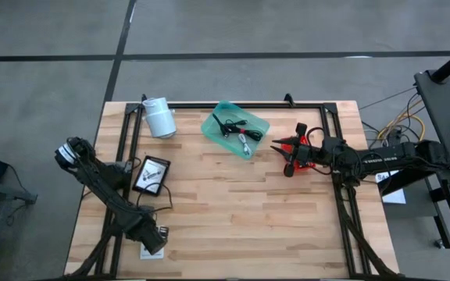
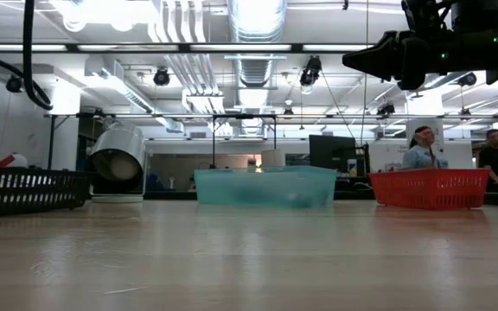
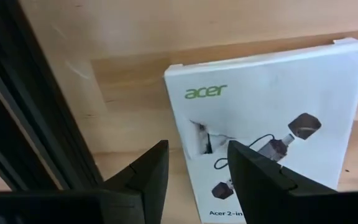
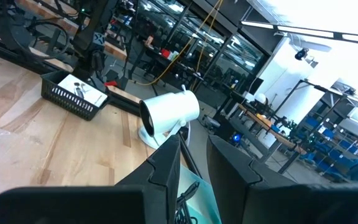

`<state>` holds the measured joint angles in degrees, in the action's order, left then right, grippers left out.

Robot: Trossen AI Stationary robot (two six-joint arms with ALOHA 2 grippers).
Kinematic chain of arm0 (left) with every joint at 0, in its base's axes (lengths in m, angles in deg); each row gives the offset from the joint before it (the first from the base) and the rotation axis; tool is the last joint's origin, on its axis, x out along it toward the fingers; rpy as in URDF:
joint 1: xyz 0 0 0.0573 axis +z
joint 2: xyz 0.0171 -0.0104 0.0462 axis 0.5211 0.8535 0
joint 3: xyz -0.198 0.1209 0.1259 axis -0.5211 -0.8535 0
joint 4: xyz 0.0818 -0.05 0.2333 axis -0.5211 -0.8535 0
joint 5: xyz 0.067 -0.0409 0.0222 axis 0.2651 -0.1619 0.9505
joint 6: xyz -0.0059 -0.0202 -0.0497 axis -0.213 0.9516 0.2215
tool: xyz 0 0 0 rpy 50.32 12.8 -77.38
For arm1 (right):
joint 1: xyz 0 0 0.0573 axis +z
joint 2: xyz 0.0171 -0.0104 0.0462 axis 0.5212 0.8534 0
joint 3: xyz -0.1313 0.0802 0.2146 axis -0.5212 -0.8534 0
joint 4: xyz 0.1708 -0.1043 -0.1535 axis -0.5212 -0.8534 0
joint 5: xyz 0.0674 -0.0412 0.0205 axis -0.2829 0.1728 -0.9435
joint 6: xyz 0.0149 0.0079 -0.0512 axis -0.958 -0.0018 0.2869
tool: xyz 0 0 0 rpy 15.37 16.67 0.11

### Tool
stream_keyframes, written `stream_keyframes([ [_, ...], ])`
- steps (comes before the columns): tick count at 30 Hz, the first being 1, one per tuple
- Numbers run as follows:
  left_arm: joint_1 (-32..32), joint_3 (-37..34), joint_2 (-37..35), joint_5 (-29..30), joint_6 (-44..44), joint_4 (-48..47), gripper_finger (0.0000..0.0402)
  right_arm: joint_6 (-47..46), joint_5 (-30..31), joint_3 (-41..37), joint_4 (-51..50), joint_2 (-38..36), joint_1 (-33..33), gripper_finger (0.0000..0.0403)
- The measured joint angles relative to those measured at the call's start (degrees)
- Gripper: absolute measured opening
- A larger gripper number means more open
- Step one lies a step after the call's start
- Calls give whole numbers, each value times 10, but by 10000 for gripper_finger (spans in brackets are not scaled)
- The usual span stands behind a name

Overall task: Pick and place items into bin
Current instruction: Put the white card reader box into the black bin

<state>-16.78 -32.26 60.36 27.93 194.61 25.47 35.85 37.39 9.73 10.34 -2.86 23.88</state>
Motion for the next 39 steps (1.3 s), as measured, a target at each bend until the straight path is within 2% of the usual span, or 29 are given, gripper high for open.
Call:
stream_keyframes([
  [11,-3,6,-1,-28,-10,1,148,0,0,0,0,0,0,68],
  [29,-14,-21,-1,-32,-12,3,148,0,0,0,0,0,0,68],
  [36,-13,-75,-3,-39,-15,109,147,0,0,0,0,0,0,68],
  [39,-13,-90,-3,-39,-15,146,131,2,0,0,0,0,0,68],
])
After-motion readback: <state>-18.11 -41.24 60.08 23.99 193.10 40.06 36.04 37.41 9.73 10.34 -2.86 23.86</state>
